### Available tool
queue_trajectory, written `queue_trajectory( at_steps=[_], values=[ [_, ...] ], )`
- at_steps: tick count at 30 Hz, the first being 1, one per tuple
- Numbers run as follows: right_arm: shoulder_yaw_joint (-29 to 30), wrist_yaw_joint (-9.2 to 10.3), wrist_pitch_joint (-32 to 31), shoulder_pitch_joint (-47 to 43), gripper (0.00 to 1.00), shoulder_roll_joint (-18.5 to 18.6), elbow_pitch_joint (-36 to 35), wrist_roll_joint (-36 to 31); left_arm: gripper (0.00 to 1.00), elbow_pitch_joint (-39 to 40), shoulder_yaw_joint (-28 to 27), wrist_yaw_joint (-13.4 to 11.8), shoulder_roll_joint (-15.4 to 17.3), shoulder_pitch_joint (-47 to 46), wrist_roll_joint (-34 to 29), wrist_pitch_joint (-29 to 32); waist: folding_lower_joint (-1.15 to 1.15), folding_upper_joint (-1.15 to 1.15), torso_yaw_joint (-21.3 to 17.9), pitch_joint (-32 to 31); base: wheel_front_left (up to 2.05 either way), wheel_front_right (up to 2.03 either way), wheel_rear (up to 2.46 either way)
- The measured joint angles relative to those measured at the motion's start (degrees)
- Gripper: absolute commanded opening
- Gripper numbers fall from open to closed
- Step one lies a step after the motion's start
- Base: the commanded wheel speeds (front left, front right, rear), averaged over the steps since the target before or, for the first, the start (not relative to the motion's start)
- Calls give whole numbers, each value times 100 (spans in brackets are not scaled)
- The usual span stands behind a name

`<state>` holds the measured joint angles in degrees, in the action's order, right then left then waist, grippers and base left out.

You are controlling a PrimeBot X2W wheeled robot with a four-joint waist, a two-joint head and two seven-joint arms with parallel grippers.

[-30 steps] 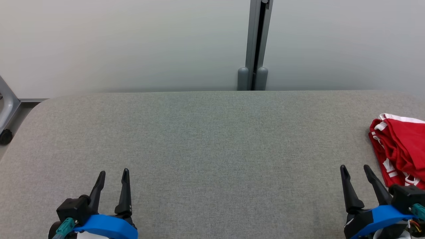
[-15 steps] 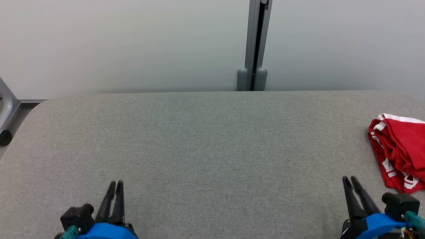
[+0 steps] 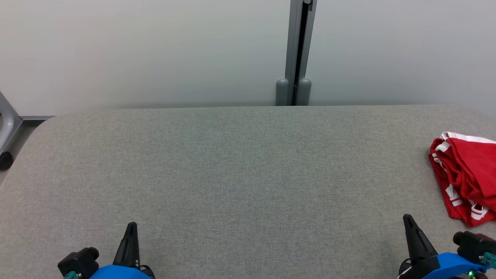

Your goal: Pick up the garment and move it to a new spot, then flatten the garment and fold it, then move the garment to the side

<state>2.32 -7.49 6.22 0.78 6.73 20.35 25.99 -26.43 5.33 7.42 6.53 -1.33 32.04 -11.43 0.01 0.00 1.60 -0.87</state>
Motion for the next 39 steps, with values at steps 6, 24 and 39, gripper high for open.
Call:
queue_trajectory(
  at_steps=[6, 24, 39],
  values=[
    [29, 0, -111, 18, 0, -37, -71, 564, 0, 104, -107, 0, -31, -14, 517, 136, 0, 0, -9, 6, 0, 0, 0],
    [122, 0, -379, 114, 0, -110, -201, 2033, 0, 382, -357, 0, -123, -120, 1861, 546, 0, 0, -33, 22, 0, 0, 0],
    [187, 1, -576, 205, 0, -175, -292, 3070, 0, 576, -543, 0, -164, -199, 2793, 833, 0, 0, -54, 36, 0, 0, 0]
  ],
)
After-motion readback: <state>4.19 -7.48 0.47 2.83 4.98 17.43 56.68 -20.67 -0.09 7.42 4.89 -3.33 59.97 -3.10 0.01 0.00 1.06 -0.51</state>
